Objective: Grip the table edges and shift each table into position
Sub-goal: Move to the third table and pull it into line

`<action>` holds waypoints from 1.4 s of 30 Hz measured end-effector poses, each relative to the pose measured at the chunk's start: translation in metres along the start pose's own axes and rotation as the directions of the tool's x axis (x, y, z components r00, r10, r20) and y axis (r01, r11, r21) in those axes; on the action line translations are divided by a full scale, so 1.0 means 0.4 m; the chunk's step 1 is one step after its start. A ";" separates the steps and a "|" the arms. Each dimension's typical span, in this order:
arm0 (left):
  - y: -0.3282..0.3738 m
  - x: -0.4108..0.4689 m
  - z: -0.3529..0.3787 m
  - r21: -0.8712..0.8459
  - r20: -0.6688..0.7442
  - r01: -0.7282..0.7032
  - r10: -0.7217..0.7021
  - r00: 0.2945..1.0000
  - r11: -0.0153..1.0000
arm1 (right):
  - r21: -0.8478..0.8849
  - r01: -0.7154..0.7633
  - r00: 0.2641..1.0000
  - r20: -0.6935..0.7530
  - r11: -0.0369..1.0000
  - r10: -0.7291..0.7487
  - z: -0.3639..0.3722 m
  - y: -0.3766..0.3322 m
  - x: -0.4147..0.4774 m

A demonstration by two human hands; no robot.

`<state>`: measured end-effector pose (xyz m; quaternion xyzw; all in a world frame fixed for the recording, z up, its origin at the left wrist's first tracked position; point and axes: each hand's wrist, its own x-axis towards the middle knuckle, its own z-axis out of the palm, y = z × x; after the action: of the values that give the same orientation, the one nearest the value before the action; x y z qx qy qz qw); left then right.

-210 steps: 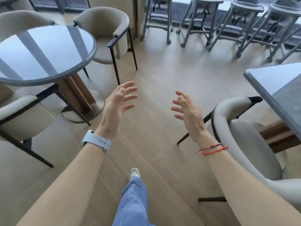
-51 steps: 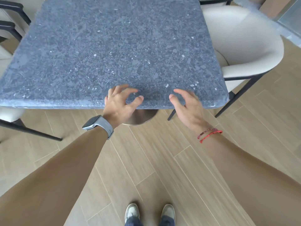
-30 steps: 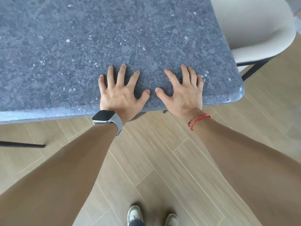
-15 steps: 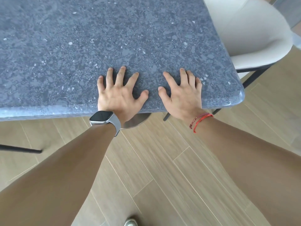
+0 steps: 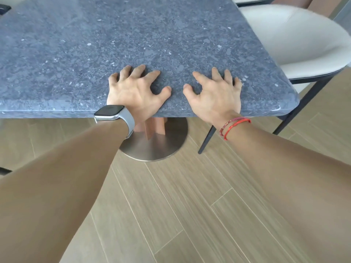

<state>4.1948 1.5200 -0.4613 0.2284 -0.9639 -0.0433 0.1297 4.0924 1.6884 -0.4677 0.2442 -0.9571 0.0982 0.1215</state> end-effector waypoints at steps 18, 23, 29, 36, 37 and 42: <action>0.003 0.011 -0.007 0.044 0.096 0.007 -0.011 0.995 0.999 | -0.005 0.028 0.999 0.019 1.000 -0.028 -0.012 0.000 0.005; 0.010 0.016 -0.005 0.042 0.103 0.009 -0.013 0.995 0.999 | -0.004 0.034 0.999 0.025 0.999 -0.034 -0.014 0.006 0.012; 0.038 0.041 0.000 0.064 0.109 0.015 -0.022 0.994 0.998 | 0.026 0.040 0.999 0.019 0.999 -0.040 -0.011 0.032 0.044; 0.071 0.073 0.009 0.081 0.113 0.029 -0.038 0.993 0.996 | 0.050 0.049 0.999 0.021 0.998 -0.050 -0.014 0.065 0.077; 0.073 0.075 0.010 0.083 0.114 0.031 -0.040 0.993 0.996 | 0.051 0.052 0.998 0.022 0.997 -0.053 -0.014 0.068 0.079; 0.085 0.082 0.014 0.084 0.111 0.037 -0.046 0.993 0.996 | 0.065 0.062 0.998 0.022 0.996 -0.063 -0.015 0.076 0.090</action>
<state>4.1503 1.5355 -0.4543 0.2507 -0.9657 -0.0193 0.0648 4.0479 1.7002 -0.4560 0.2789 -0.9467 0.1220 0.1054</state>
